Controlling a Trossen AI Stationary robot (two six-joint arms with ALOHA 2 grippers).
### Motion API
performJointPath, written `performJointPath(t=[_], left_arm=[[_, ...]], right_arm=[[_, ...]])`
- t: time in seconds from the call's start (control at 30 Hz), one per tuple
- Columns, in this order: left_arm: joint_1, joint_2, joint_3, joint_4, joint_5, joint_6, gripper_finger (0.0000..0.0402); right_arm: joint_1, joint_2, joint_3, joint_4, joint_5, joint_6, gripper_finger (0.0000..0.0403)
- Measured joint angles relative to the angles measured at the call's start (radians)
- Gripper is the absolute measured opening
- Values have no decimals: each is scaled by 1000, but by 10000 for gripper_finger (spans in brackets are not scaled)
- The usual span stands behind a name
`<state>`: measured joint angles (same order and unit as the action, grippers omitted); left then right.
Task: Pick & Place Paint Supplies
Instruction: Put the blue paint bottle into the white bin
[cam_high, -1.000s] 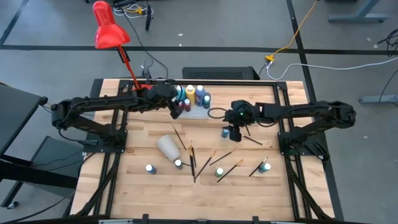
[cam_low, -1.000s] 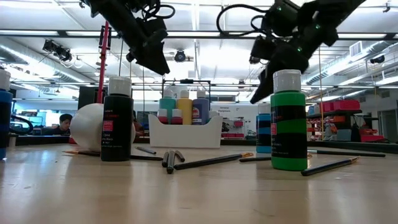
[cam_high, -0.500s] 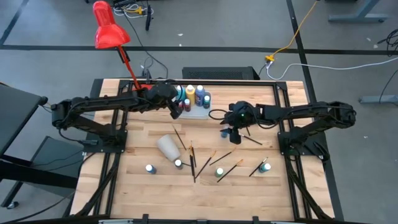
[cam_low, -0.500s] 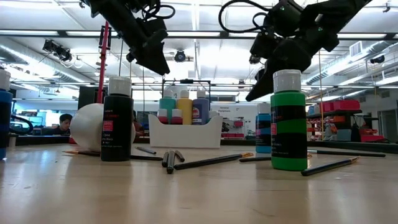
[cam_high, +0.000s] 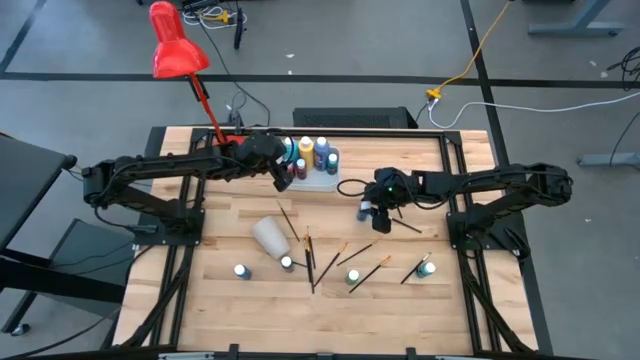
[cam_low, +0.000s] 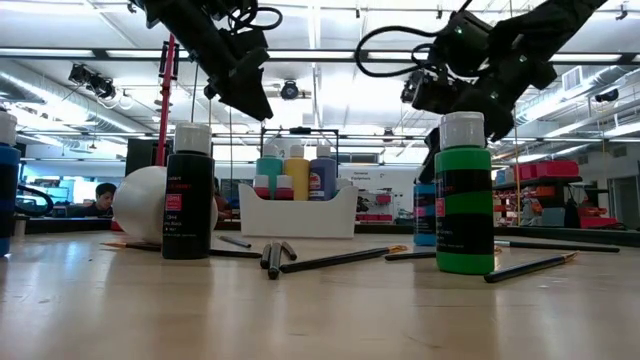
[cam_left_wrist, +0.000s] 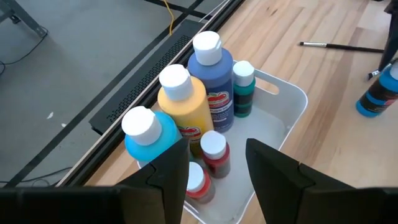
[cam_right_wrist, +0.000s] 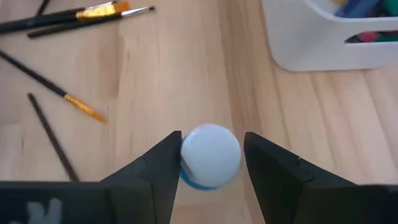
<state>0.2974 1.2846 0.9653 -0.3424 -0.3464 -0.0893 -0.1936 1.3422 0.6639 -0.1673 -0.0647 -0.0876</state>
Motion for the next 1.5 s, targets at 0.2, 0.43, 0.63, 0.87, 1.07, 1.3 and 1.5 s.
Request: performJointPath(t=[0.2,0.43,0.63,0.87,1.07,1.3,1.5], left_arm=[[0,0,0,3,0,-3,167],[0,0,0,4,0,-3,167],[0,0,0,4,0,-3,167],[0,0,0,4,0,-2,167],[0,0,0,4,0,-2,167],[0,0,0,4,0,-3,167],[0,0,0,4,0,-3,167]], right_arm=[[0,0,-6,18,3,-1,159],[0,0,-7,99,-3,-27,115],[0,0,-7,274,-47,-63,116],[0,0,-7,522,-118,-171,121],[-20,0,-7,632,-108,-232,121],[-83,0,-7,655,-74,-272,122],[-148,0,-7,662,-73,-280,122]])
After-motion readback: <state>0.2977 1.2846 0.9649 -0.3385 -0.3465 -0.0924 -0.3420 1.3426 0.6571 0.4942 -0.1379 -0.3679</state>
